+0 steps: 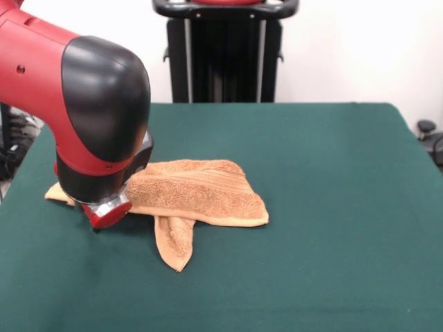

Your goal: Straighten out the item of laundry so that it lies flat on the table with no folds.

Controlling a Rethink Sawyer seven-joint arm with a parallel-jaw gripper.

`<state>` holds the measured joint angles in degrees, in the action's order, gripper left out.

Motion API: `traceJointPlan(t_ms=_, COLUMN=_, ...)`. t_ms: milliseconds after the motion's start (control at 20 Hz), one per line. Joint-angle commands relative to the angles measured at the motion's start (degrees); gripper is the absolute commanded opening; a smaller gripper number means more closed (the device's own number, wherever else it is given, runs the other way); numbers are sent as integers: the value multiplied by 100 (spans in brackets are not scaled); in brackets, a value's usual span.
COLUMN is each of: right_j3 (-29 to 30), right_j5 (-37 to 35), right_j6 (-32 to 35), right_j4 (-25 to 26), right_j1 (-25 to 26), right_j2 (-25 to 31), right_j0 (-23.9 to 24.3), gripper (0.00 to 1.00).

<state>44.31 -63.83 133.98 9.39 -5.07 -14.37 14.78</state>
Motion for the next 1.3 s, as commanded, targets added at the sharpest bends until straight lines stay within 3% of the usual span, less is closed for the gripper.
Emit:
traceJointPlan(t_ms=50, right_j3=-93, right_j5=-533, right_j6=-150, right_j4=220, right_j1=388, right_j2=221, right_j0=-231, gripper=0)
traceJointPlan(t_ms=800, right_j3=-319, right_j5=-301, right_j6=-1249, right_j4=323, right_j1=472, right_j2=527, right_j0=44, gripper=0)
traceJointPlan(t_ms=1050, right_j3=-136, right_j5=-262, right_j6=-1129, right_j4=297, right_j1=361, right_j2=503, right_j0=-6, gripper=0)
traceJointPlan(t_ms=1200, right_j3=-317, right_j5=-497, right_j6=-1208, right_j4=263, right_j1=468, right_j2=542, right_j0=40, gripper=0)
traceJointPlan(t_ms=1300, right_j3=-287, right_j5=-814, right_j6=-725, right_j4=130, right_j1=464, right_j2=444, right_j0=-12, gripper=0)
